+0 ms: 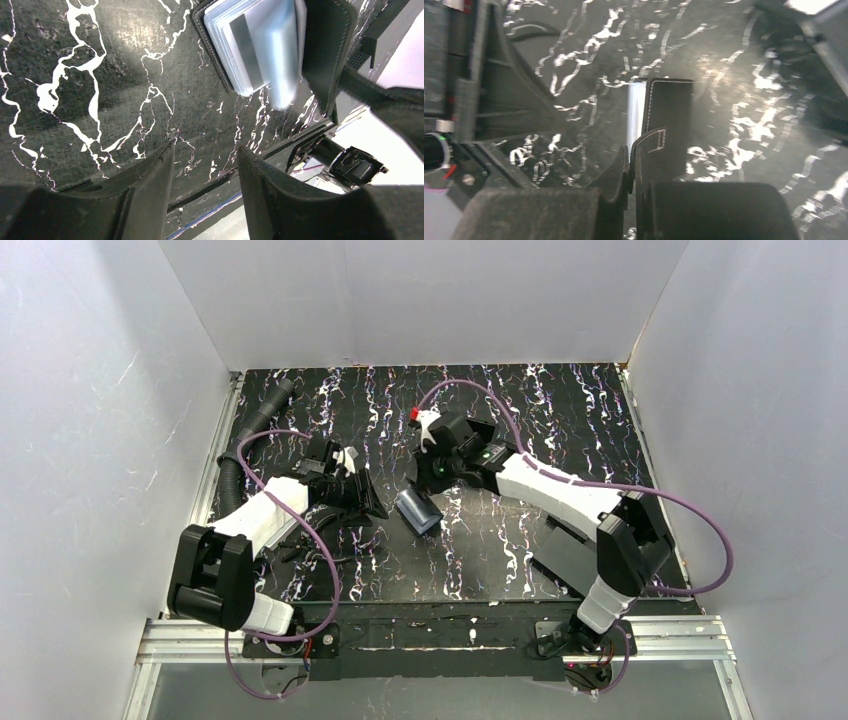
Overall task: Put the credit cards into the card holder
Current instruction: Close the card holder at the center of the board.
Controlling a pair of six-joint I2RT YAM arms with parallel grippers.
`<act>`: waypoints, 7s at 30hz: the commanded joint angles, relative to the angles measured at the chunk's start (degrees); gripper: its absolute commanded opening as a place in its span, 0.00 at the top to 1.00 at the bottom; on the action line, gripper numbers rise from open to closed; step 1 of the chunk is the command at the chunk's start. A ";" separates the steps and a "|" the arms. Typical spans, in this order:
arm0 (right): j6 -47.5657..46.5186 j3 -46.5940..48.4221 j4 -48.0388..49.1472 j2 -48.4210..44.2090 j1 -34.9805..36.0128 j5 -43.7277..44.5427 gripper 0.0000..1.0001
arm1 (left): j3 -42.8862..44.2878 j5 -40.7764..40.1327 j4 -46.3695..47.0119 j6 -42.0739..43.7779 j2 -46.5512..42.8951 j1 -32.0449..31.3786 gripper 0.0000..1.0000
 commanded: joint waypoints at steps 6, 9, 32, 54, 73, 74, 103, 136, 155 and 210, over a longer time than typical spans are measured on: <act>12.96 -4.39 15.09 7.30 1.93 -11.15 0.96 | -3.47 2.08 3.49 -1.92 0.32 -0.01 0.61; 14.14 -6.24 17.17 8.76 1.93 -11.78 0.95 | -4.39 2.09 4.22 -2.49 -0.27 -0.03 0.62; 6.28 -9.07 16.06 6.53 0.97 -18.57 0.25 | 8.93 14.42 13.70 -12.63 13.33 3.37 0.63; -27.85 -14.12 13.87 1.72 6.28 7.58 0.04 | -3.33 13.96 11.96 -8.81 4.12 7.78 0.62; -26.33 -21.03 28.96 10.09 15.01 30.06 0.27 | -7.55 14.92 12.48 -7.71 0.33 10.41 0.62; -26.40 -21.62 29.37 10.28 15.09 30.87 0.32 | -7.53 14.77 12.26 -7.44 0.17 10.63 0.62; 4.92 -20.79 23.92 1.02 8.65 11.07 0.99 | -8.60 18.41 18.36 -13.24 2.85 11.54 0.57; 27.05 -41.23 47.95 -1.09 -2.89 -10.41 0.96 | -7.10 5.41 42.94 -30.28 11.95 -6.49 0.57; 25.00 -40.10 20.14 -11.37 -6.81 -0.85 0.19 | 1.09 6.52 42.94 -28.29 21.77 -14.97 0.58; 10.77 -24.66 9.52 -7.85 -19.62 -5.20 0.99 | 17.68 1.71 10.51 -9.30 33.61 -18.87 0.81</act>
